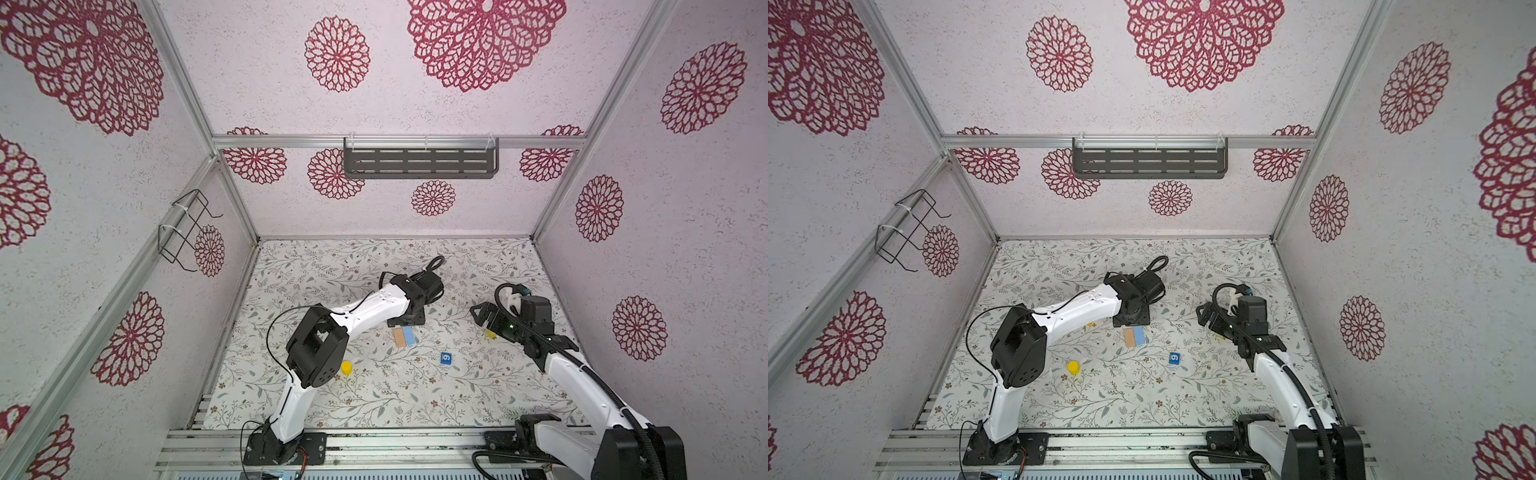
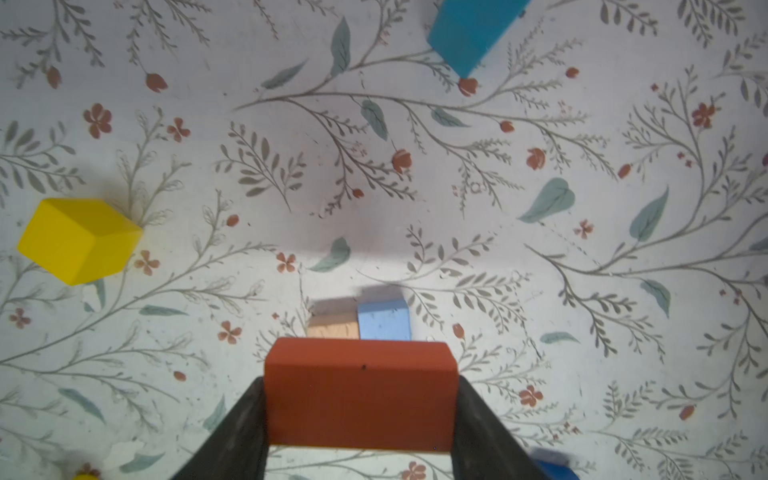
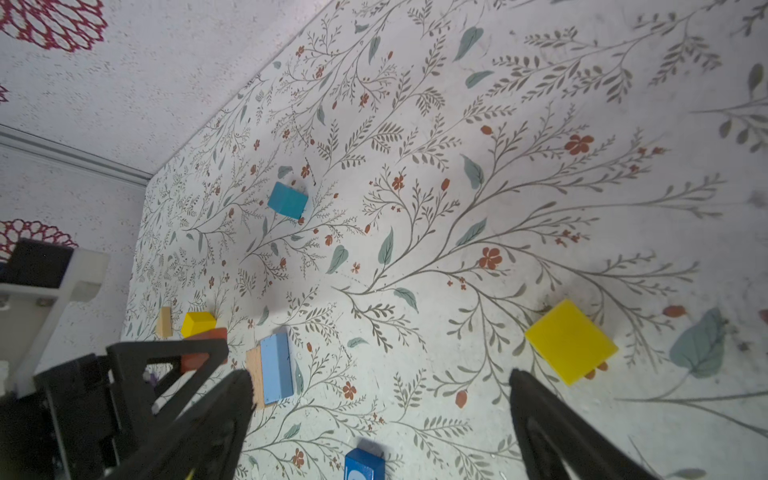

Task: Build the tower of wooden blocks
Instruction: 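Carry the orange-red block with the left gripper over the wood and blue blocks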

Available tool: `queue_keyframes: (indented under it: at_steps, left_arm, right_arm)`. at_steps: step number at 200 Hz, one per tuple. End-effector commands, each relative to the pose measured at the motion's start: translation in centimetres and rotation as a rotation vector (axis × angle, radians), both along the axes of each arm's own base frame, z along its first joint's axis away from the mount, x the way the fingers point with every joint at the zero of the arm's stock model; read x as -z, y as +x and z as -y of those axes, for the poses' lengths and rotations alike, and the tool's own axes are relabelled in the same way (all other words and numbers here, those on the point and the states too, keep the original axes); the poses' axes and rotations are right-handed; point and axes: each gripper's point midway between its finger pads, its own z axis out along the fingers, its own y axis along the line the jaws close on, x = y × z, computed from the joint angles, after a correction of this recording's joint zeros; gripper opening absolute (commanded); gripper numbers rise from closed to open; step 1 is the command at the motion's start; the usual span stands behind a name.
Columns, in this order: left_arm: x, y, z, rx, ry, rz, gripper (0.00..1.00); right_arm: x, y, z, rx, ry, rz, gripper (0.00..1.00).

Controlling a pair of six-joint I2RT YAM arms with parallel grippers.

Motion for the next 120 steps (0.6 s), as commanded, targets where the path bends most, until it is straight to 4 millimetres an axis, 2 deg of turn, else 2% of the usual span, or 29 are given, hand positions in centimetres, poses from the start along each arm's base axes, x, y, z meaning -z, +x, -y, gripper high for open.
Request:
queue_keyframes:
  at_steps: [1,61,120]
  left_arm:
    - [0.6,-0.7,-0.2,-0.072,-0.001,0.009,0.54]
    - [1.6,-2.1,0.3,-0.118,-0.012,0.020,0.56]
    - [3.0,-1.7,-0.1,-0.153,-0.033,0.005,0.56]
  right_arm:
    - [-0.9,0.6,1.1,0.070,-0.004,0.025,0.99]
    - [-0.4,0.4,1.6,0.107,0.003,0.018,0.99]
    - [-0.3,0.4,1.1,0.087,0.021,0.024,0.99]
